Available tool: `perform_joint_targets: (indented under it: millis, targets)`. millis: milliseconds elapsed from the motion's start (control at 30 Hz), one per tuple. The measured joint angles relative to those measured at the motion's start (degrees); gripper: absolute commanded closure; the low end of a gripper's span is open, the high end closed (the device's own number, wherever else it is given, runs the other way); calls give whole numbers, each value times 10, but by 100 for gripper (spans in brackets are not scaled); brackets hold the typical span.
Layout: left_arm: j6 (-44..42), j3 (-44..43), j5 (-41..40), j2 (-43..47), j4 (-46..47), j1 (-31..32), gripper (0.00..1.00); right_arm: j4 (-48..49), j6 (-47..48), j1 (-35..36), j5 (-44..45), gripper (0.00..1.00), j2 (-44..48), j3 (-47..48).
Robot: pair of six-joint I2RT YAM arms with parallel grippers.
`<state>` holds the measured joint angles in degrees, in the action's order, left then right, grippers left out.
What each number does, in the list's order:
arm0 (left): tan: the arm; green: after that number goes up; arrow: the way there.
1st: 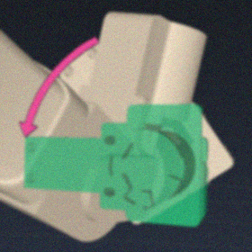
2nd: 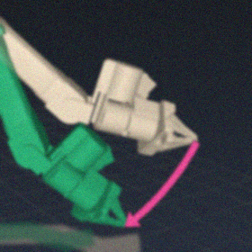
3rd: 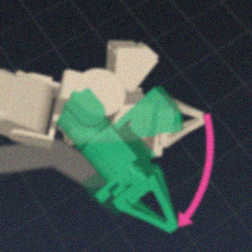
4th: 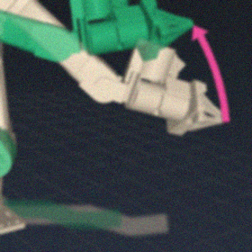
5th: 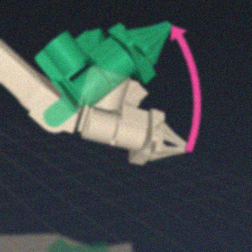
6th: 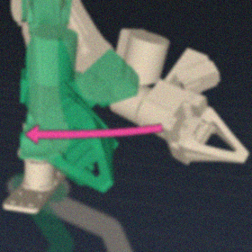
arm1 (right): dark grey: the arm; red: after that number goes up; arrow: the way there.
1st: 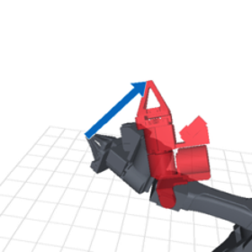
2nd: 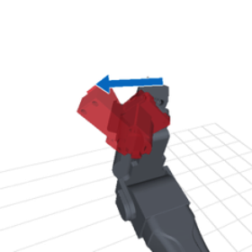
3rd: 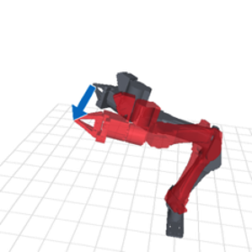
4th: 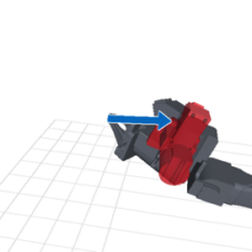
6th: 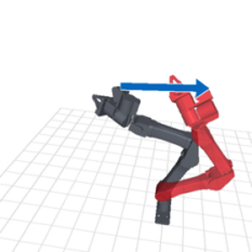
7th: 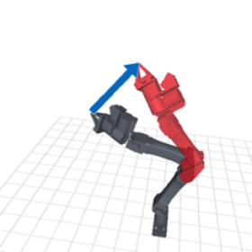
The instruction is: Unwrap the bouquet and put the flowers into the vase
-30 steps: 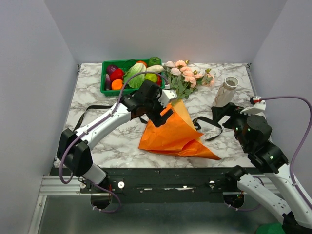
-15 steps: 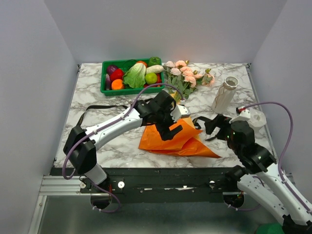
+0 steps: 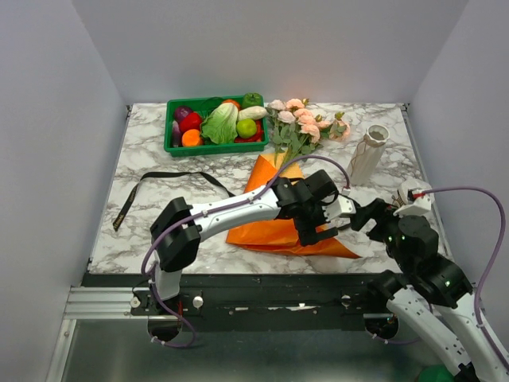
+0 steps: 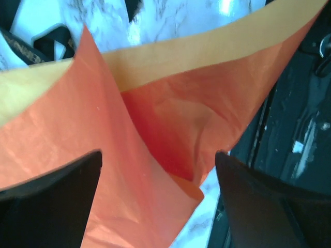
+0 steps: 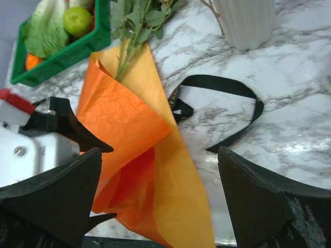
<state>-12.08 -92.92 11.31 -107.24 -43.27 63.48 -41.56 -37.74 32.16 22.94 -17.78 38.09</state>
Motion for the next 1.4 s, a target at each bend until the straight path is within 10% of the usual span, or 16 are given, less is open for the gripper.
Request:
perform_joint_targets:
  millis: [333, 567, 1267, 1333, 1400]
  targets:
    - [-4, 1, -119, -30, 27, 0, 33, -24, 9, 0, 18, 1, 16, 41]
    - [-8, 12, -147, -43, 28, -5, 79, -14, 14, 0, 19, 3, 16, 49]
    - [-8, 62, -182, 209, -12, -170, 56, 47, 44, 0, 6, 3, -41, 67]
    - [-8, 97, -180, 244, -15, -201, 47, 58, 48, 0, 1, 3, -46, 67]
    - [-8, 122, -169, 263, -29, -233, 14, 68, 48, 0, -3, 3, -51, 67]
